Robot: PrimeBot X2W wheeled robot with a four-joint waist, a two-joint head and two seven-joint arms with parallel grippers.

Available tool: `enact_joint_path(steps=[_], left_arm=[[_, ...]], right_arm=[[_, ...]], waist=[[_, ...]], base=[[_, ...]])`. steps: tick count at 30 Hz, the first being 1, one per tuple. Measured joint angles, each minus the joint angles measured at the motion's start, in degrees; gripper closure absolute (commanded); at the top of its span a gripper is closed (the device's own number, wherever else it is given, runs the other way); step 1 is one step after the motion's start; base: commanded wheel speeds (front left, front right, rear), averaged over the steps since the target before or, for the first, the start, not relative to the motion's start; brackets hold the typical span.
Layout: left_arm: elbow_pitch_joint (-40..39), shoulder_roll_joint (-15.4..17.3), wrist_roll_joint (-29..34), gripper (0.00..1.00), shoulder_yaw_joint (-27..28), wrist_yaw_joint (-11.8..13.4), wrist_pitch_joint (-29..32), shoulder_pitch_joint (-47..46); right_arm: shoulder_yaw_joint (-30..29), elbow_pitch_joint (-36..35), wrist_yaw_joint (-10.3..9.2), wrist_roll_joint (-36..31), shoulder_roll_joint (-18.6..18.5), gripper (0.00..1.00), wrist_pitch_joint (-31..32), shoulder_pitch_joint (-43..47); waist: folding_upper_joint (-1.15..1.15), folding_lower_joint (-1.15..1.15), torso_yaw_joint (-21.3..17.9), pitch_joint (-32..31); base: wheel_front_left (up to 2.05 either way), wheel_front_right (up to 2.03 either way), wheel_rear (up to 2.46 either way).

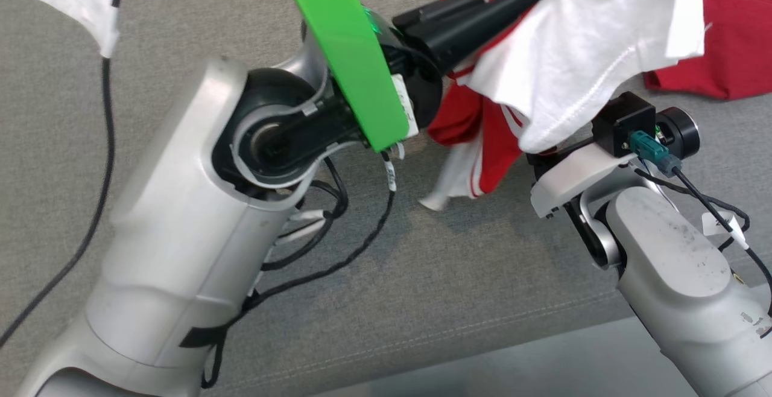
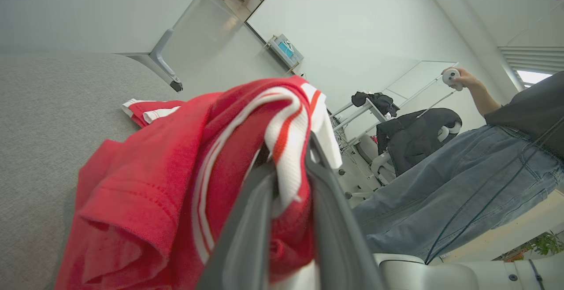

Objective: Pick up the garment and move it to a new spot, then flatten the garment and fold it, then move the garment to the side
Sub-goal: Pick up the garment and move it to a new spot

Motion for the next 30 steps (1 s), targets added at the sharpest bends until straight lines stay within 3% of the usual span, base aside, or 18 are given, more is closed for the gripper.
enact_joint_path(steps=[6,13,17,30], left_arm=[[2.59,3.67,1.16,1.0,4.43,5.41,-1.78,-0.4],[9.42,8.12,1.02,1.0,9.16,9.27,-5.16,11.62],[10.56,9.05,0.69,1.0,10.63,9.25,-6.69,14.23],[11.79,5.14,1.36,1.0,7.19,4.74,-10.84,15.14]], right_arm=[[-1.37,0.97,-0.01,0.15,-0.2,0.0,-0.25,2.0],[-2.94,1.38,-0.37,0.44,-1.41,0.0,-0.51,2.47],[-3.12,1.52,-0.37,0.41,-1.77,0.0,-0.51,2.64],[-1.27,2.46,0.41,-0.14,-1.2,0.0,-0.67,2.88]], waist=[[0.0,0.0,-3.06,-2.3],[0.0,0.0,-2.5,-2.78],[0.0,0.0,-1.09,-2.63],[0.0,0.0,2.49,-4.28]], base=[[0.0,0.0,0.0],[0.0,0.0,0.0],[0.0,0.0,0.0],[0.0,0.0,0.0]])
